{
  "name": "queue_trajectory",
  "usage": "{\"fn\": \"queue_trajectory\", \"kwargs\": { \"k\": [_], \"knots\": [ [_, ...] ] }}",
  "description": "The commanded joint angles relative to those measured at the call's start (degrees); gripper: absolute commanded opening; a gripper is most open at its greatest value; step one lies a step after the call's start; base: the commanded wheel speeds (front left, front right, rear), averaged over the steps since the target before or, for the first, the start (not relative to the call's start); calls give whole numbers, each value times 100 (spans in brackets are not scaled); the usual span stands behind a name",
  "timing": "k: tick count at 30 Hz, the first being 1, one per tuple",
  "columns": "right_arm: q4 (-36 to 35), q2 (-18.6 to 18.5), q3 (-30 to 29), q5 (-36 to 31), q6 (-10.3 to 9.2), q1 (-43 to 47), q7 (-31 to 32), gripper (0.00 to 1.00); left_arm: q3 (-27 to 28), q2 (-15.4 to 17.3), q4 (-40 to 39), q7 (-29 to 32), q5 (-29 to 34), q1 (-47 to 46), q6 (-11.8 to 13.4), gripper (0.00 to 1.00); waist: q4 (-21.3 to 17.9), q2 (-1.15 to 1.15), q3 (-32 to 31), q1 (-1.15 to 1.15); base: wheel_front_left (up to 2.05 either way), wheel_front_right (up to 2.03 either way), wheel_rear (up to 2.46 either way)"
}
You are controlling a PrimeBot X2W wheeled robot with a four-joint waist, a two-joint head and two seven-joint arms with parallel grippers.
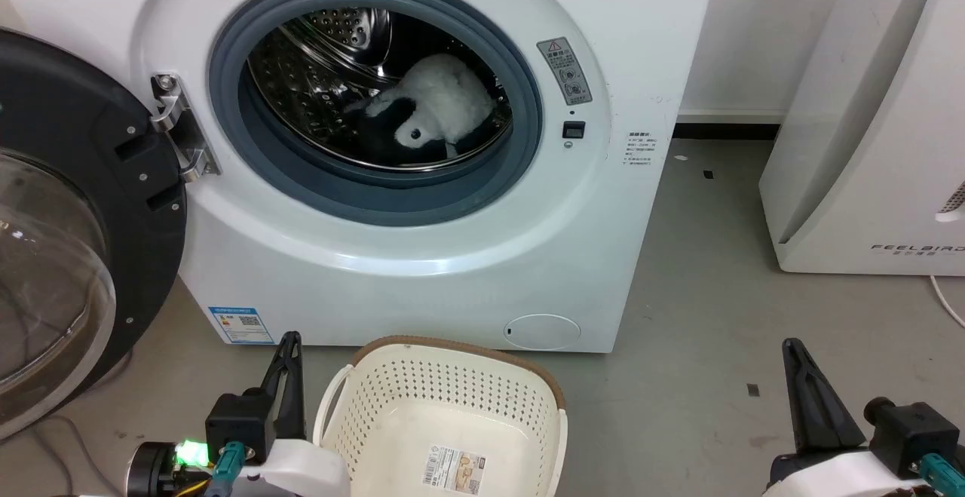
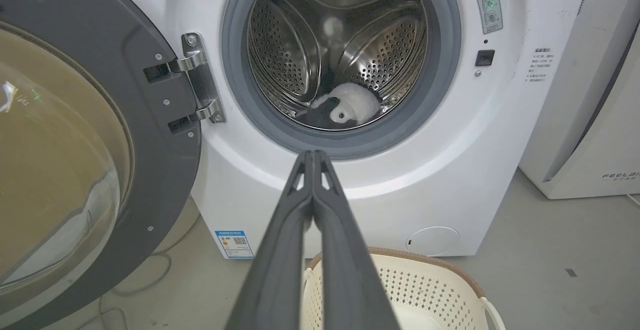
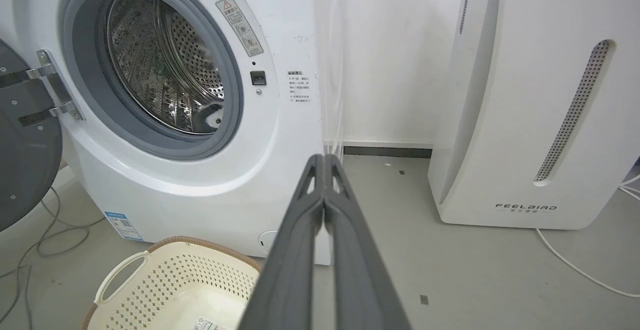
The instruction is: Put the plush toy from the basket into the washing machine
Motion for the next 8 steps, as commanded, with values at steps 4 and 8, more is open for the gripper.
{"fn": "queue_trajectory", "kwargs": {
  "k": [4, 8],
  "knots": [
    [-52, 0, 27, -45, -1, -101, 53, 0, 44, -27, -69, 52, 39, 23, -41, 0, -11, 0, 1, 0, 0, 0, 0],
    [-65, 0, 43, -74, -1, -111, 101, 0, 63, -38, -100, 99, 46, 25, -68, 0, -22, 0, 2, 0, 0, 0, 0]
  ]
}}
